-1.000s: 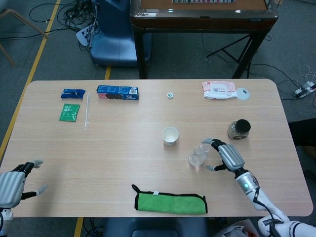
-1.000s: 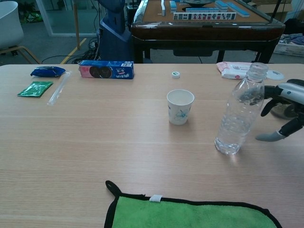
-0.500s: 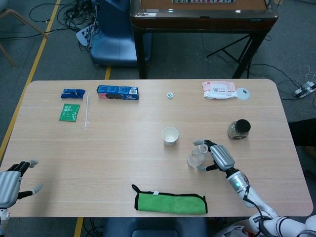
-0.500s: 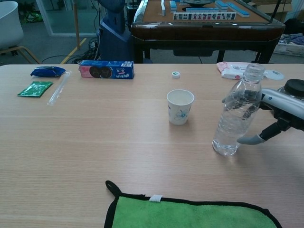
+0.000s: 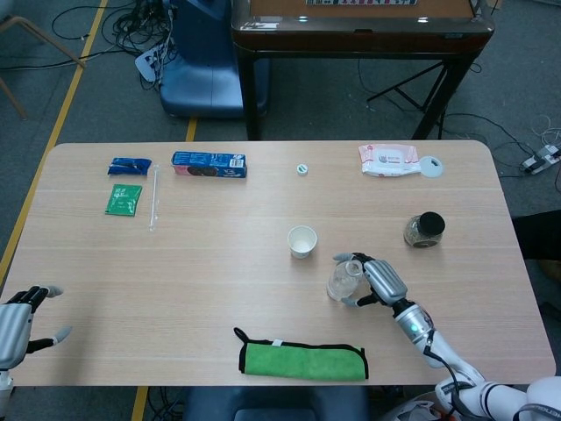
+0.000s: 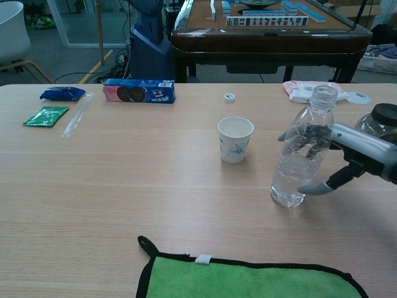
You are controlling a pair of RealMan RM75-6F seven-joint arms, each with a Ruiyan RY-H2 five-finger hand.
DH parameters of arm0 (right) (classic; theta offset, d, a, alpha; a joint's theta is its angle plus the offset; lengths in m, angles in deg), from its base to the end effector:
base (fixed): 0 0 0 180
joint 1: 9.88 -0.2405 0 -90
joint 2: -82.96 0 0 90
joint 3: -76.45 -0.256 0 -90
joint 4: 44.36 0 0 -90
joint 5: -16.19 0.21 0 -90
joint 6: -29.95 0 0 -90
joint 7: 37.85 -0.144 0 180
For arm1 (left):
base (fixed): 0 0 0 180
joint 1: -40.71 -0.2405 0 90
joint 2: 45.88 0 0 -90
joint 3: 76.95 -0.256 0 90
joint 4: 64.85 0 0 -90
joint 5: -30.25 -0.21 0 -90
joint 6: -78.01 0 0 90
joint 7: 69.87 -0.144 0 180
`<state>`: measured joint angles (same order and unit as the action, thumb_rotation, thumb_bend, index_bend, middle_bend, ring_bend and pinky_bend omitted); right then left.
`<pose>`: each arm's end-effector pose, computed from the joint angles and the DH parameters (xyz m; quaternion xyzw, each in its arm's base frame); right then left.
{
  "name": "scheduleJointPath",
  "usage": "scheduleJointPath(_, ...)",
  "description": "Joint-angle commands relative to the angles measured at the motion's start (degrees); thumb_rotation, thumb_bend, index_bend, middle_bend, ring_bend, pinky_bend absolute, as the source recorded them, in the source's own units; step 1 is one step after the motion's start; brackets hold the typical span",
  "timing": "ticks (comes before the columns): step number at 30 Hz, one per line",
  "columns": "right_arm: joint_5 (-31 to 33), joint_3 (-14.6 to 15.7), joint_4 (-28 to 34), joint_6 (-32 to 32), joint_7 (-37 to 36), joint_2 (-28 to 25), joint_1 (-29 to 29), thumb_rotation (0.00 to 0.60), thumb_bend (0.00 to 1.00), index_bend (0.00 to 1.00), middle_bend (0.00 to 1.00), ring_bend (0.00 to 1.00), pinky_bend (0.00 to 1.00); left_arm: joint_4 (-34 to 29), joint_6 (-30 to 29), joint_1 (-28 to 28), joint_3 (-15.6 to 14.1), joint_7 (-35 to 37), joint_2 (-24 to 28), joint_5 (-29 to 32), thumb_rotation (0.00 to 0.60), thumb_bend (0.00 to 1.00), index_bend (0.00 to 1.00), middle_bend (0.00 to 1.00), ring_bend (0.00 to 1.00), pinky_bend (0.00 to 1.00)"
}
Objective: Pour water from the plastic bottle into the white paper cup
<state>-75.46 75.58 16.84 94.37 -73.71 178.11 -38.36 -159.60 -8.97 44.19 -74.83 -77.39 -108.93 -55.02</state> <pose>-0.2536 -0.2894 -0.0313 0.6347 -0.5415 0.4751 0.2796 -0.3092 0.1703 0.1644 -0.6027 -0.3593 -0.3532 0.6187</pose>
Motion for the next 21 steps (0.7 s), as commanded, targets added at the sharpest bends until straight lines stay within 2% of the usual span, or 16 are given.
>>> scheduleJointPath(1,-0.1,0.2,-0.3,0.2,-0.3,0.2,-0.1,0.600,0.06,0.26,0.33,0.24,0.34,-0.1,0.1,0.0,0.0,-0.1,0.1,0.1,0.600,0.06,0.39,0.39,0.43,0.70)
scheduleJointPath(9,0.2,0.4,-1.5,0.9,-0.3,1.1,-0.1,0.600,0.13,0.33,0.39,0.27,0.34,-0.4,0.2,-0.1,0.0,-0.4,0.1,0.2,0.600,0.06,0.40,0.39,0.43,0.70)
scheduleJointPath(15,0.3,0.5,-2.3,1.6,-0.8,1.7,-0.1,0.600,0.23,0.37,0.42,0.30,0.34,-0.5,0.4,0.0,0.0,-0.4,0.2,0.4,0.600,0.06,0.40,0.39,0.43,0.70)
scheduleJointPath(21,0.5,0.3,-2.6,2.2,-1.2,2.0,0.1,0.600,0.30,0.43,0.46,0.35,0.38,-0.6,0.4,-0.1,0.0,-0.5,0.3,0.4,0.600,0.06,0.41,0.39,0.43,0.70)
